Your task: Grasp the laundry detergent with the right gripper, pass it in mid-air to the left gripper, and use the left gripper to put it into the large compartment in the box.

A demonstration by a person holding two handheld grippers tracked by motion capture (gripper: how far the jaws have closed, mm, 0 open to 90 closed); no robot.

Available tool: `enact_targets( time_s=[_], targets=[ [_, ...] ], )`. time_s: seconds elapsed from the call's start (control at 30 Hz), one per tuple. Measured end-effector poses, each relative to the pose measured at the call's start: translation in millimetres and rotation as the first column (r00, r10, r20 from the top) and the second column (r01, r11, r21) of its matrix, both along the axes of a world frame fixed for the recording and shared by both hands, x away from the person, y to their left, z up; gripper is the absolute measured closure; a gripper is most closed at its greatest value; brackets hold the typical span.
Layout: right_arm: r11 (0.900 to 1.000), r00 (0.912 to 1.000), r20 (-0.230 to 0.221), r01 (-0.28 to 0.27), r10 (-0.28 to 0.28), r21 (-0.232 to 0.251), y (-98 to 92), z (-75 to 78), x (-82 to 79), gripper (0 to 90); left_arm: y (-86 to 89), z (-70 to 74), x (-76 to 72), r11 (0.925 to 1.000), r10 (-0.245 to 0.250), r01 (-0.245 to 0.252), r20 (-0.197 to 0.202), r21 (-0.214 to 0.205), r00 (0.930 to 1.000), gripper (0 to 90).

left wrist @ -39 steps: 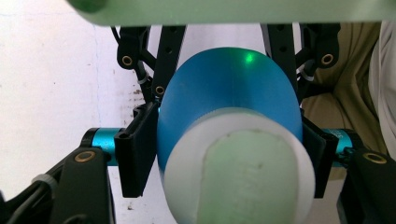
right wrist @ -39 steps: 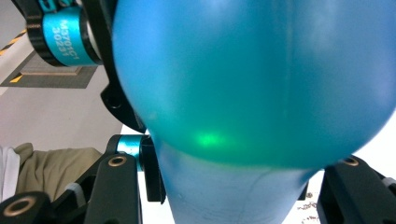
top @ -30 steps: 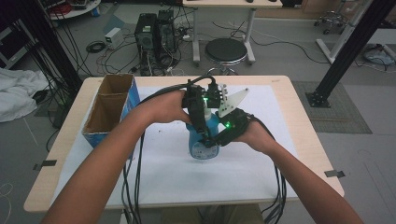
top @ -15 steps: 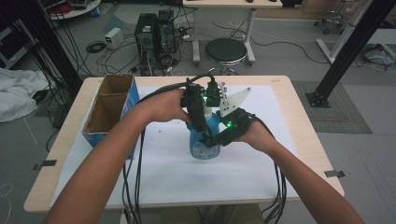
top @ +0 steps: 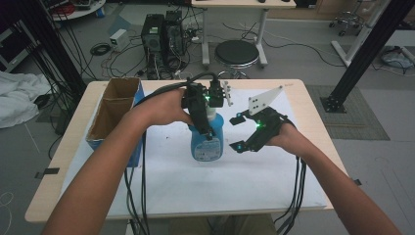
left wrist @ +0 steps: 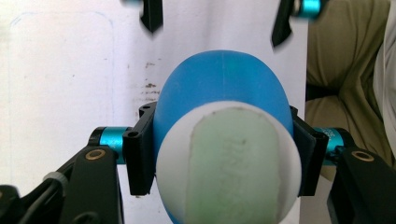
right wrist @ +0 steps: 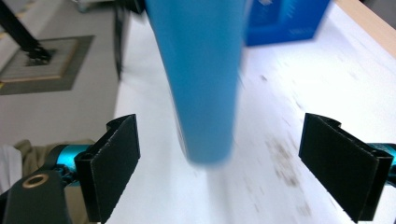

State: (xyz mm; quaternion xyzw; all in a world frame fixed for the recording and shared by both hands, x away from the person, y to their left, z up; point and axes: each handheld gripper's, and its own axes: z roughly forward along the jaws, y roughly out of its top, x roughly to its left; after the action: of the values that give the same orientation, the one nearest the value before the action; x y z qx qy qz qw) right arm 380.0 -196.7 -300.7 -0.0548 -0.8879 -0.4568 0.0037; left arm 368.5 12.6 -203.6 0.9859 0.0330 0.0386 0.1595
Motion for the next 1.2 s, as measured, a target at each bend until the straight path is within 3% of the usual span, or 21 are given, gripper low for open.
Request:
enact_targets(
  time_s=[0.13, 0.2, 0.23, 0.33, 0.4, 0.47, 0.53, 0.57, 0.67, 0.7, 0.73, 0.77, 0.8, 0.9, 0.93, 0.97, 1.0, 1.07, 1.13, 1.17, 1.2],
  targets=[
    [0.9926, 0.9957, 0.002, 0.092, -0.093, -0.079, -19.4, 1.2, 3.7, 11.6, 8.0, 1.9, 3.3, 0.9992, 0.039, -0.039, 0.013, 0.005, 0.9992, 38.2],
    [0.9779, 0.9871, -0.027, 0.153, -0.158, -0.143, -30.4, 1.1, 7.5, 11.6, 11.5, 2.4, 5.5, 0.9983, 0.058, -0.058, 0.019, 0.008, 0.9981, 38.2],
    [0.9779, 0.9871, -0.027, 0.153, -0.158, -0.143, -30.4, 1.1, 7.5, 11.6, 13.1, 2.7, 6.5, 0.9976, 0.068, -0.069, 0.022, 0.013, 0.9974, 38.2],
    [0.9622, 0.9839, -0.002, 0.175, -0.179, -0.209, -42.0, 2.8, 7.7, 11.6, 18.4, 3.0, 9.8, 0.995, 0.096, -0.097, 0.026, 0.026, 0.995, 38.2],
    [0.9602, 0.9849, 0.0, 0.169, -0.173, -0.223, -44.5, 3.8, 7.4, 11.6, 22.2, 3.2, 11.9, 0.9926, 0.118, -0.118, 0.028, 0.028, 0.9927, 38.2],
    [0.9546, 0.9844, -0.022, 0.164, -0.175, -0.249, -49.1, 6.2, 8.5, 11.6, 25.8, 4.4, 14.0, 0.9905, 0.133, -0.134, 0.033, 0.033, 0.9906, 38.2],
    [0.9394, 0.978, -0.055, 0.177, -0.201, -0.294, -54.4, 9.4, 11.1, 11.6, 30.6, 6.3, 16.3, 0.9866, 0.159, -0.16, 0.039, 0.034, 0.9866, 38.2],
    [0.9394, 0.978, -0.055, 0.177, -0.201, -0.294, -54.4, 9.4, 11.1, 11.6, 30.6, 6.3, 16.3, 0.9866, 0.159, -0.16, 0.039, 0.034, 0.9866, 38.2],
    [0.9066, 0.9703, -0.05, 0.202, -0.237, -0.37, -58.8, 11.0, 12.5, 11.0, 34.6, 9.1, 19.3, 0.9819, 0.183, -0.185, 0.048, 0.041, 0.982, 38.2],
    [0.8784, 0.967, -0.027, 0.219, -0.253, -0.425, -61.7, 10.8, 12.8, 1.0, 36.0, 9.9, 20.3, 0.9798, 0.193, -0.195, 0.051, 0.042, 0.9798, 38.1],
    [0.8682, 0.9646, -0.024, 0.225, -0.262, -0.442, -64.5, 11.2, 13.7, 0.6, 38.8, 11.9, 22.5, 0.976, 0.21, -0.213, 0.054, 0.047, 0.9762, 38.2],
    [0.8682, 0.9646, -0.024, 0.225, -0.262, -0.442, -64.5, 11.2, 13.7, 0.6, 38.8, 11.9, 22.5, 0.976, 0.21, -0.213, 0.054, 0.047, 0.9762, 38.2],
    [0.8575, 0.9624, -0.019, 0.232, -0.271, -0.459, -70.7, 12.4, 14.7, 0.7, 40.2, 12.8, 23.3, 0.974, 0.219, -0.221, 0.058, 0.048, 0.9741, 38.2],
    [0.856, 0.9607, -0.006, 0.244, -0.277, -0.456, -77.8, 15.5, 14.8, 0.7, 45.3, 17.3, 25.8, 0.9677, 0.244, -0.247, 0.06, 0.052, 0.968, 38.2],
    [0.8544, 0.9613, -0.003, 0.244, -0.276, -0.459, -85.6, 18.2, 15.3, 0.7, 49.4, 20.8, 27.2, 0.962, 0.266, -0.269, 0.063, 0.048, 0.9621, 38.2],
    [0.8544, 0.9613, -0.003, 0.244, -0.276, -0.459, -85.6, 18.2, 15.3, 0.7, 49.4, 20.8, 27.2, 0.962, 0.266, -0.269, 0.063, 0.048, 0.9621, 38.2],
    [0.8483, 0.9597, -0.001, 0.248, -0.281, -0.468, -89.2, 19.1, 15.5, 0.7, 51.6, 22.8, 27.8, 0.959, 0.276, -0.279, 0.065, 0.047, 0.9589, 38.2],
    [0.8166, 0.9452, 0.017, 0.291, -0.326, -0.499, -99.7, 19.7, 18.7, 0.7, 56.4, 27.8, 28.9, 0.9508, 0.304, -0.307, 0.061, 0.043, 0.9506, 38.2],
    [0.7933, 0.9332, 0.038, 0.325, -0.357, -0.515, -106.4, 20.7, 20.0, 0.7, 63.6, 36.6, 28.7, 0.9404, 0.335, -0.338, 0.059, 0.04, 0.9403, 38.2],
    [0.7933, 0.9332, 0.038, 0.325, -0.357, -0.515, -106.4, 20.7, 20.0, 0.7, 63.6, 36.6, 28.7, 0.9404, 0.335, -0.338, 0.059, 0.04, 0.9403, 38.2],
    [0.7851, 0.9259, 0.048, 0.344, -0.375, -0.515, -112.5, 22.1, 20.3, 0.7, 65.9, 40.5, 28.2, 0.9381, 0.341, -0.344, 0.064, 0.041, 0.9379, 38.2]
  ],
)
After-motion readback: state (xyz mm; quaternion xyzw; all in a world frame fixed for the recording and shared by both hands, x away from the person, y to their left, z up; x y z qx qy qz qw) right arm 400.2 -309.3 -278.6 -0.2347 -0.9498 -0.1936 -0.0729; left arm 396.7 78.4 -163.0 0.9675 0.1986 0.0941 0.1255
